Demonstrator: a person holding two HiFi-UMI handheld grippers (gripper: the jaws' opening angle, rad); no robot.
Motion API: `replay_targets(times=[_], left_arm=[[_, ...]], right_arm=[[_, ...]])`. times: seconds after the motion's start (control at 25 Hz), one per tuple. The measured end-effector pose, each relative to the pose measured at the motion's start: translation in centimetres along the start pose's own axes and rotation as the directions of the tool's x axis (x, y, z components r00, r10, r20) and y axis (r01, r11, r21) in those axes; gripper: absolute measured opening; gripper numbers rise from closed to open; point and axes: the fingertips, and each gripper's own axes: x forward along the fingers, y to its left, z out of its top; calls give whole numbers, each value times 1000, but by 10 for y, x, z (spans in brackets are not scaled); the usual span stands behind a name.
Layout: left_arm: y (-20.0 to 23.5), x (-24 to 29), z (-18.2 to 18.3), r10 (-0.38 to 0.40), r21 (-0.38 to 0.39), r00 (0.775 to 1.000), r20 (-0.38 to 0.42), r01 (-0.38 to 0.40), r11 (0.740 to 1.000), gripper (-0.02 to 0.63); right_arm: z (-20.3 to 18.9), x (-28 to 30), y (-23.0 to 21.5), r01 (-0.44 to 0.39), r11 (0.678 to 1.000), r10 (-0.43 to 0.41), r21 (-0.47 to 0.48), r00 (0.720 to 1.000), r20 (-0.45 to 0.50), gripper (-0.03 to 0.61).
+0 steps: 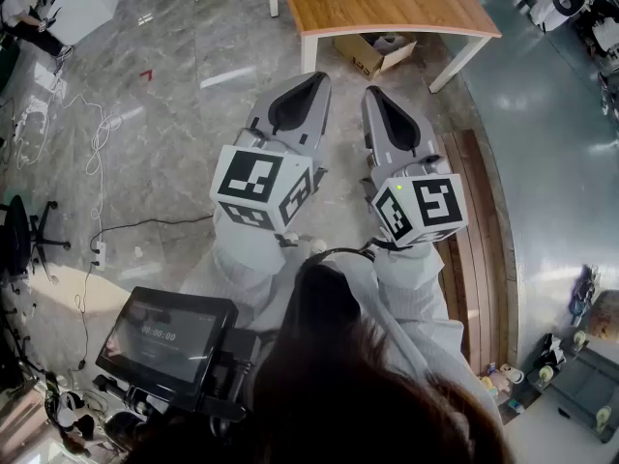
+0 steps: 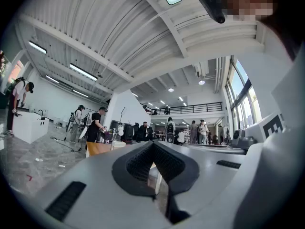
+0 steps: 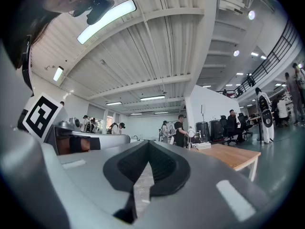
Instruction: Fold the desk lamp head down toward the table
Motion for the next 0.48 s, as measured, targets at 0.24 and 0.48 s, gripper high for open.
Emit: replay_targets(times=[0.24, 0.48], left_arm=[[-3, 4, 1, -1, -3, 1000, -3, 1, 1000, 0], [-7, 16, -4, 16, -7, 1000, 1, -16, 1000, 0]], right_arm=[[2, -1, -5, 9, 1000, -9, 5, 1000, 2, 0], [-1, -2, -19, 9, 1000, -9, 18, 1000, 3, 0]])
